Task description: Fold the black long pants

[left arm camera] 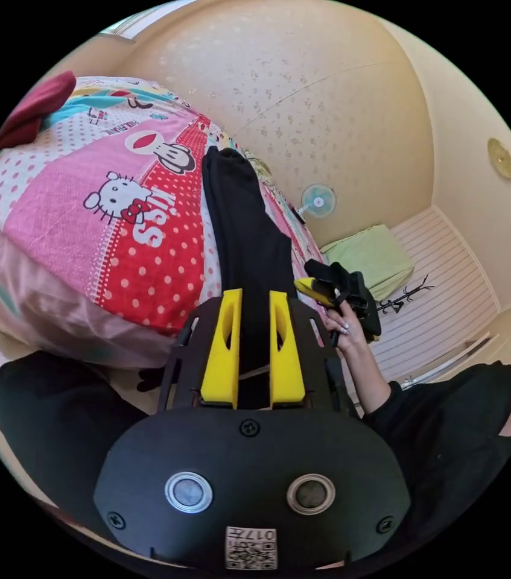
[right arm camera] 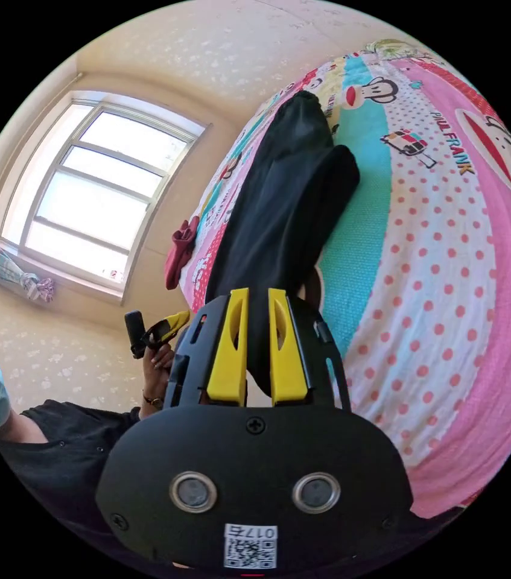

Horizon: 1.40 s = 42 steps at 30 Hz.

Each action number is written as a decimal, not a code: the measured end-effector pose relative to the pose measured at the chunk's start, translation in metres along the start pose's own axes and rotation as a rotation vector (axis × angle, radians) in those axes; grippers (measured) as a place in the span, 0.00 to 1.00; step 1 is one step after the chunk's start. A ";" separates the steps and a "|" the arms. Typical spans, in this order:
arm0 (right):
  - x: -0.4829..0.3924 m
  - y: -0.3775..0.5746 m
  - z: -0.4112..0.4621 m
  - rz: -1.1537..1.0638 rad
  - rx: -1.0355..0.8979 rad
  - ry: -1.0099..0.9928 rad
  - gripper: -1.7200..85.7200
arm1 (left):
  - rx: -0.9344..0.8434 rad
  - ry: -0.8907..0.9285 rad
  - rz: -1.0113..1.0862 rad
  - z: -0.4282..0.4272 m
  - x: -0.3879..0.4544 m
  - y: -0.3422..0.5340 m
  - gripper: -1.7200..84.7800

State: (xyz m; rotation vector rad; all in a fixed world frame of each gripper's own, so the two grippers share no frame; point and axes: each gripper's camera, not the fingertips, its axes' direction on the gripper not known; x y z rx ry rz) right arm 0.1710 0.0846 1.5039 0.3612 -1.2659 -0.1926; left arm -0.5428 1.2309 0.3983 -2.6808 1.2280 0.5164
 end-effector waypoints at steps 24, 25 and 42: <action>0.081 0.042 -0.016 0.092 -0.103 -0.358 0.09 | -0.228 0.143 -0.086 0.063 -0.040 -0.046 0.14; 0.083 0.047 -0.016 0.086 -0.104 -0.357 0.08 | -0.240 0.142 -0.091 0.064 -0.039 -0.043 0.13; -0.082 0.179 -0.167 -0.439 0.009 -0.673 0.03 | -0.060 0.636 0.372 -0.094 0.141 0.044 0.07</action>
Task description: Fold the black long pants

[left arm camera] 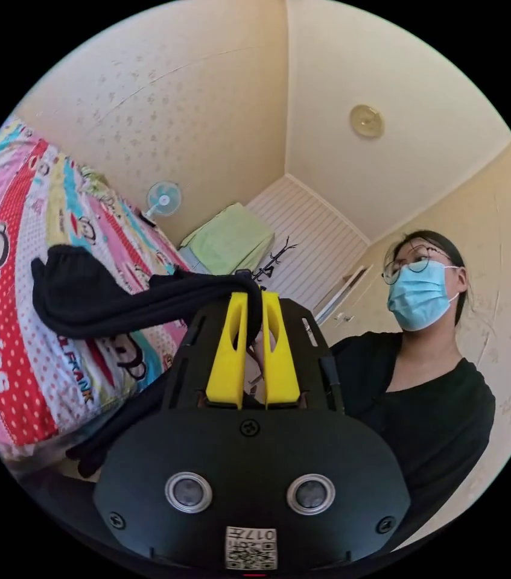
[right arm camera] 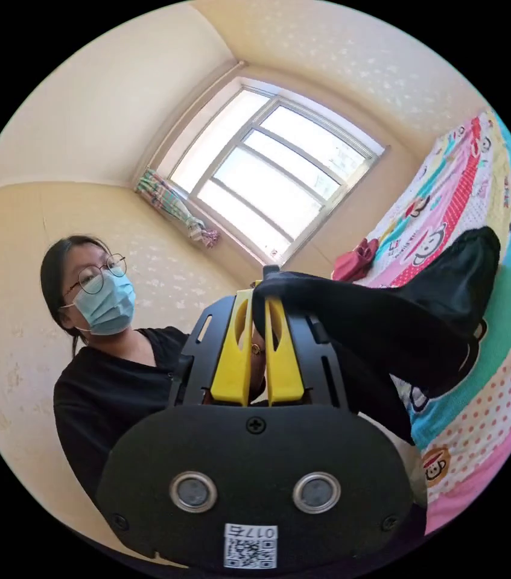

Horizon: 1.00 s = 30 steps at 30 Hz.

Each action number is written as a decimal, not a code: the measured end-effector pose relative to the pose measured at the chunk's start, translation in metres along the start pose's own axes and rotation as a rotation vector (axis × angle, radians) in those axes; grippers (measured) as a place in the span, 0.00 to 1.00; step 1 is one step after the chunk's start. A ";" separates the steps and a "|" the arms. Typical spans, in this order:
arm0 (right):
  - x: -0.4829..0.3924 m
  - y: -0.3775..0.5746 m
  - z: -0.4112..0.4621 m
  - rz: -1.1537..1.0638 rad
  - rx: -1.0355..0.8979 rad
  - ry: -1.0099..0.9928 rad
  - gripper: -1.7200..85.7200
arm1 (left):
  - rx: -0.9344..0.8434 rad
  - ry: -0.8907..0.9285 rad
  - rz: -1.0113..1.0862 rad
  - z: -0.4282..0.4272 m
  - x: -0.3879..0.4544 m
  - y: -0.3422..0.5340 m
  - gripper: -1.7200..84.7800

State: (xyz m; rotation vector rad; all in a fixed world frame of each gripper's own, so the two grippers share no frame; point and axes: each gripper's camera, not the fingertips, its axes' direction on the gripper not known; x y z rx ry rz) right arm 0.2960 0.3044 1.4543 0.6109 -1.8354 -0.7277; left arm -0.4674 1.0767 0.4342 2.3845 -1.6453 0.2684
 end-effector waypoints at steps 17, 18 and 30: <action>-0.112 -0.174 -0.026 -0.101 0.119 0.200 0.03 | 0.173 -0.105 0.078 0.062 0.059 -0.189 0.07; -0.099 -0.181 -0.029 -0.089 0.123 0.207 0.03 | 0.173 -0.123 0.065 0.065 0.047 -0.195 0.07; 0.067 -0.139 -0.031 0.044 0.230 0.400 0.04 | -0.054 -0.417 -0.095 0.142 -0.147 -0.135 0.08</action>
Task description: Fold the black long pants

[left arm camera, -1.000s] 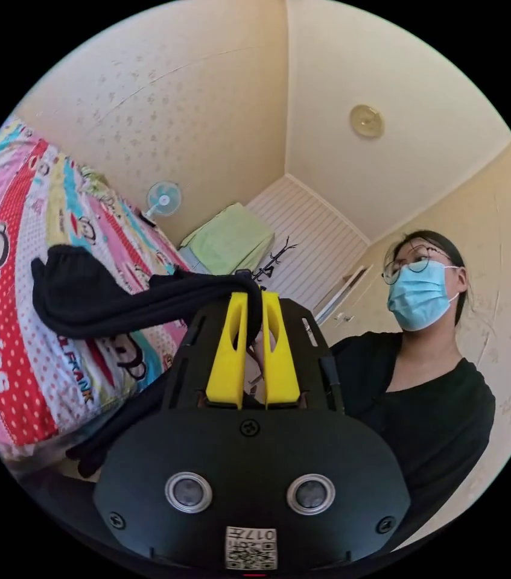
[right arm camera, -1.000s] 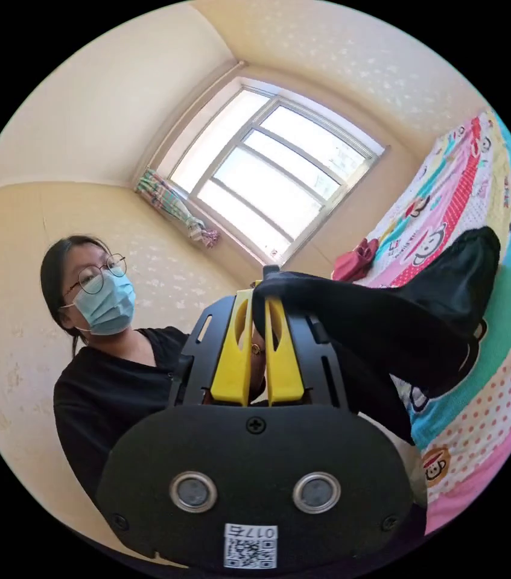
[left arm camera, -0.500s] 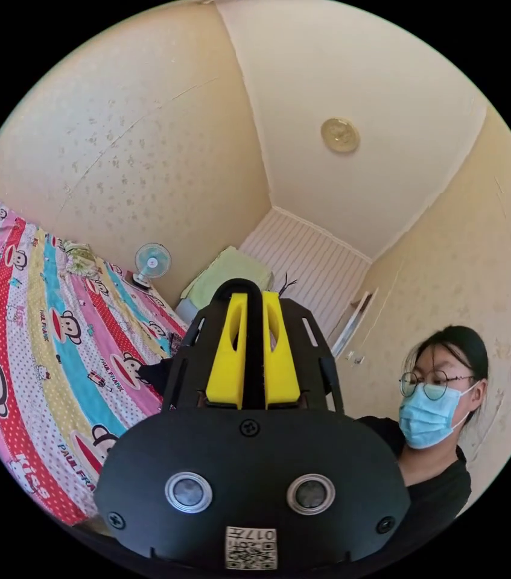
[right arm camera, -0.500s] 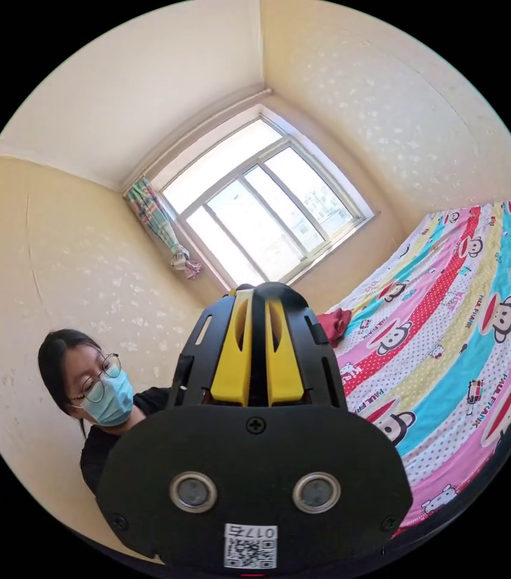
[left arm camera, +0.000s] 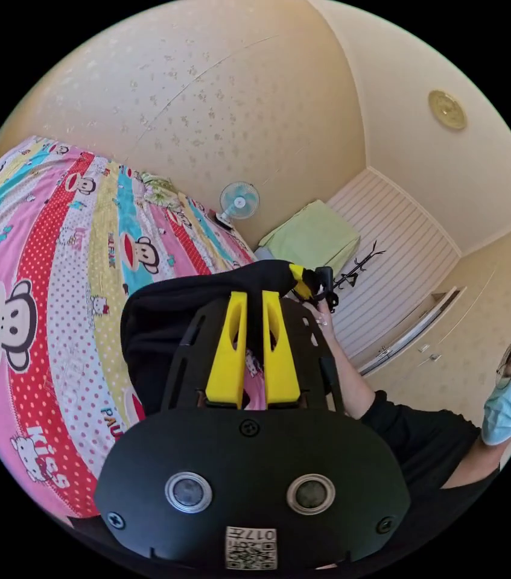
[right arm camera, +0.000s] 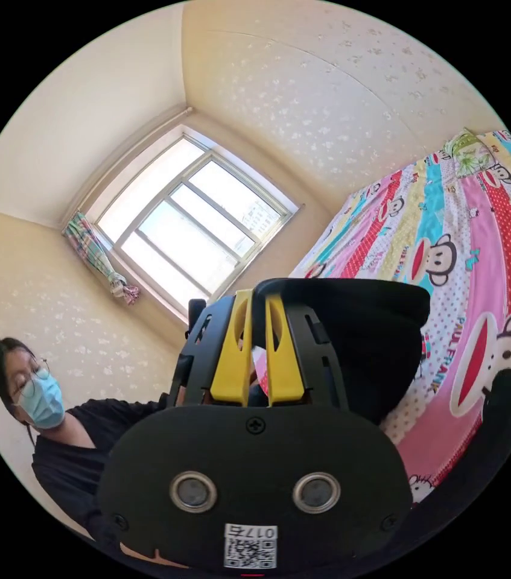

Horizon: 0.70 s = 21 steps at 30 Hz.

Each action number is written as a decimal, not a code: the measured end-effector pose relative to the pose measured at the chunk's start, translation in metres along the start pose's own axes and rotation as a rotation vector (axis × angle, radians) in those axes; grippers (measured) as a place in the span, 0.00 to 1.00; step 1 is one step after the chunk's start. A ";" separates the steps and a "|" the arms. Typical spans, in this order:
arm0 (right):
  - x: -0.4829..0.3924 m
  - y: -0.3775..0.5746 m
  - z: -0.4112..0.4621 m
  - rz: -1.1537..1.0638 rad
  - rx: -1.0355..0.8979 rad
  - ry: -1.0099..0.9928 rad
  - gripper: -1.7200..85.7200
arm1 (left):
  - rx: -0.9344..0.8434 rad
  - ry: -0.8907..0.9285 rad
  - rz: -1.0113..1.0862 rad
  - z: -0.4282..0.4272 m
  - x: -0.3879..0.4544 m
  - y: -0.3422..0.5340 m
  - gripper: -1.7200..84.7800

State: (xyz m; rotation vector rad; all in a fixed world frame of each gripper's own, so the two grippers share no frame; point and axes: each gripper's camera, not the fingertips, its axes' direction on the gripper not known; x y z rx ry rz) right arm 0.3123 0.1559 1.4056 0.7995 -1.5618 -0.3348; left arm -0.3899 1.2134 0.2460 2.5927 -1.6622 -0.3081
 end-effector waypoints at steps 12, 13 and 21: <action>0.061 0.262 0.045 0.239 -0.148 0.138 0.09 | -0.242 0.080 -0.234 0.051 -0.103 0.241 0.17; 0.056 0.265 0.040 0.223 -0.126 0.193 0.11 | -0.238 0.096 -0.252 0.044 -0.106 0.246 0.21; 0.054 0.192 0.044 0.179 -0.030 0.380 0.22 | -0.005 -0.020 -0.247 -0.010 -0.134 0.183 0.27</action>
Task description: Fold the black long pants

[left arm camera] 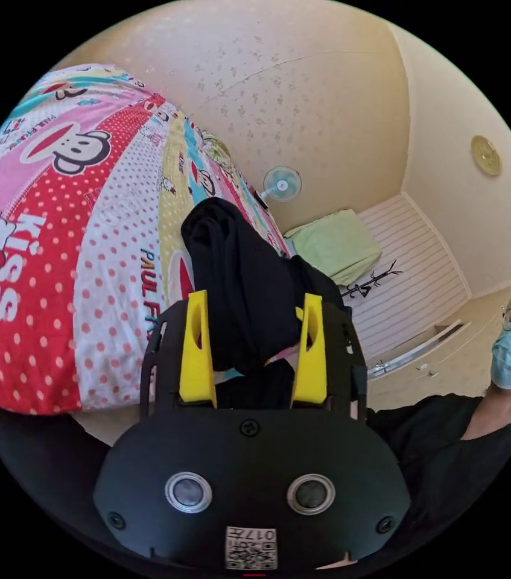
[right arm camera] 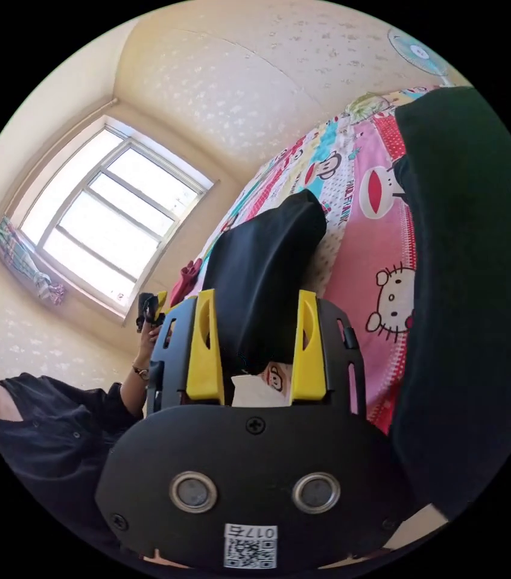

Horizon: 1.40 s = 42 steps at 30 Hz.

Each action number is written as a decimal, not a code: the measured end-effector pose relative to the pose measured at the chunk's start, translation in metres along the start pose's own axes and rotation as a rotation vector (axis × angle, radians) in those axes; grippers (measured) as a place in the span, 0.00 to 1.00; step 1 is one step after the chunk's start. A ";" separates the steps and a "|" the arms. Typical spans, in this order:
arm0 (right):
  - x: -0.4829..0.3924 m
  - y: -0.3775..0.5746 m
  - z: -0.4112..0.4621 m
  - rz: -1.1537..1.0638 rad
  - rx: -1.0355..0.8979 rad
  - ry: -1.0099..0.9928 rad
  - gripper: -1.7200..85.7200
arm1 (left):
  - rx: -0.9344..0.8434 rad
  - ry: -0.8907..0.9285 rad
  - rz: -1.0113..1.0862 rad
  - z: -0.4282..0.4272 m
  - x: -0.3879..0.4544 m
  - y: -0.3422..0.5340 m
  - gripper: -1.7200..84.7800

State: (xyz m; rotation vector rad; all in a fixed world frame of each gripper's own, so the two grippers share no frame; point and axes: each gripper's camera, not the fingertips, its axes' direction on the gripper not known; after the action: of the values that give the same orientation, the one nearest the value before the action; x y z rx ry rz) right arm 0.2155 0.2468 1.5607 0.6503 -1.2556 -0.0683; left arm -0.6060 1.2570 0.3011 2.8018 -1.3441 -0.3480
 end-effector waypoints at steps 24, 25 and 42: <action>-0.043 0.017 0.018 -0.096 -0.142 -0.640 0.12 | -0.037 0.207 -0.033 -0.042 0.070 0.103 0.14; -0.066 0.007 0.017 -0.168 -0.164 -0.631 0.12 | -0.012 0.170 0.002 -0.063 0.086 0.102 0.14; -0.101 -0.188 0.047 -0.202 -0.129 -0.046 0.14 | 0.031 -0.009 0.077 -0.053 0.095 -0.072 0.15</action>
State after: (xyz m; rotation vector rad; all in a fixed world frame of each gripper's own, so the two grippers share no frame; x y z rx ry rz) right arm 0.1958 0.1134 1.3893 0.6641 -1.2155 -0.3305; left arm -0.4822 1.2252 0.3268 2.7673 -1.4666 -0.3404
